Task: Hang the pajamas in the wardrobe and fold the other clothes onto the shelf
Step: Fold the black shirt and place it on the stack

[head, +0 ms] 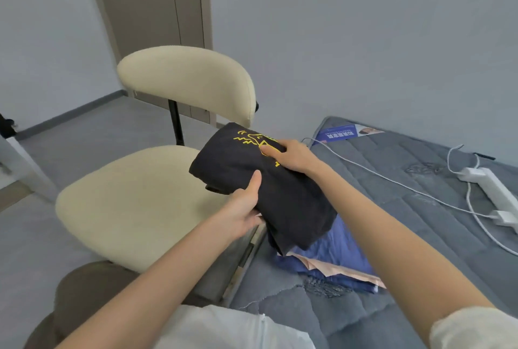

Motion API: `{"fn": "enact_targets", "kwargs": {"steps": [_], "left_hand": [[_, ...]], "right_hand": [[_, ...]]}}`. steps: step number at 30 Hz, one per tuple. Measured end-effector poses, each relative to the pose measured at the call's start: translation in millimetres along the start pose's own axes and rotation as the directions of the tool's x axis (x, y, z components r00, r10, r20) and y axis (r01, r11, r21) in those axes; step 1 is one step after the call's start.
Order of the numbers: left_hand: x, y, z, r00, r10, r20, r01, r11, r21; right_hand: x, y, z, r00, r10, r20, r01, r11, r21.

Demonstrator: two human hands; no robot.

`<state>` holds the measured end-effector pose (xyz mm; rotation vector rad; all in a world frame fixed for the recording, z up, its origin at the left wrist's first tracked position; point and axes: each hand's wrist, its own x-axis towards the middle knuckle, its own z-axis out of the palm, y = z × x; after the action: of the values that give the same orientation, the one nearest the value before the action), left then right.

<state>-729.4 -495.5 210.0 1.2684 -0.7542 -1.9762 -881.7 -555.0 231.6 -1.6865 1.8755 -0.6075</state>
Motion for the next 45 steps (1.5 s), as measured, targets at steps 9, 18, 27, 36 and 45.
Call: {"fn": "enact_targets", "kwargs": {"steps": [9, 18, 27, 36, 45], "left_hand": [[-3, -67, 100, 0.994, 0.101, 0.036, -0.103, 0.992, 0.079], [1, -124, 114, 0.978, -0.121, 0.171, 0.133, 0.989, -0.059], [1, -126, 125, 0.967, -0.113, 0.23, 0.188, 0.921, -0.341], [-8, -131, 127, 0.903, -0.322, 0.285, 0.378, 0.911, -0.168], [0, -127, 80, 0.893, -0.364, 0.263, 0.147, 0.791, 0.594]], "right_hand": [[-45, 71, -63, 0.988, -0.044, -0.145, 0.023, 0.989, -0.143], [-60, 135, -48, 0.999, -0.037, -0.022, 0.032, 0.984, -0.174], [-49, 122, -61, 0.987, -0.154, -0.033, 0.136, 0.941, -0.311], [-51, 124, -60, 0.99, -0.129, 0.059, 0.142, 0.928, -0.345], [-59, 159, -26, 0.994, -0.077, -0.081, 0.049, 0.953, -0.298]]}}
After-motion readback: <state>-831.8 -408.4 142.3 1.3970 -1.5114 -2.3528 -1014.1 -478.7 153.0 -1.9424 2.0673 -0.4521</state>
